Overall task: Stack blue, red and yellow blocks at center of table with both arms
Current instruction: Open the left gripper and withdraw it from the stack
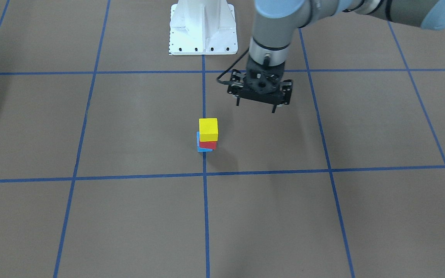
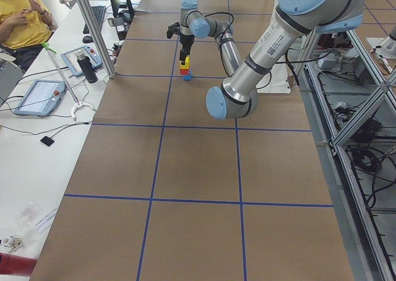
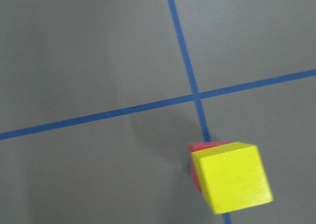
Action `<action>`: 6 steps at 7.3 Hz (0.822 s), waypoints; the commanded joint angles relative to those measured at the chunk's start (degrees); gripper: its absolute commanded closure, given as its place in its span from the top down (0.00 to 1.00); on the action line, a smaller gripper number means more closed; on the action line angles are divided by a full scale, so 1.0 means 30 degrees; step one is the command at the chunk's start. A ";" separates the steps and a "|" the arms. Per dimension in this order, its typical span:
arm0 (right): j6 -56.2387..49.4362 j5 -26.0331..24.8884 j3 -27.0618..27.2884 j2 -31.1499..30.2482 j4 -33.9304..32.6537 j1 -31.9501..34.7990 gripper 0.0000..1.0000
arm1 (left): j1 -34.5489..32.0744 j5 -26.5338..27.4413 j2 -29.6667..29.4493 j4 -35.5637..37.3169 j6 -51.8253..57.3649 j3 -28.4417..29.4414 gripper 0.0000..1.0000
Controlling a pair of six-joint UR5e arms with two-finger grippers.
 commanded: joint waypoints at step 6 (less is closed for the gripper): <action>0.0048 -0.0005 0.0029 -0.0533 -0.0001 0.0185 1.00 | -1.0082 -0.3192 1.2462 -0.0381 1.3910 -0.0243 0.99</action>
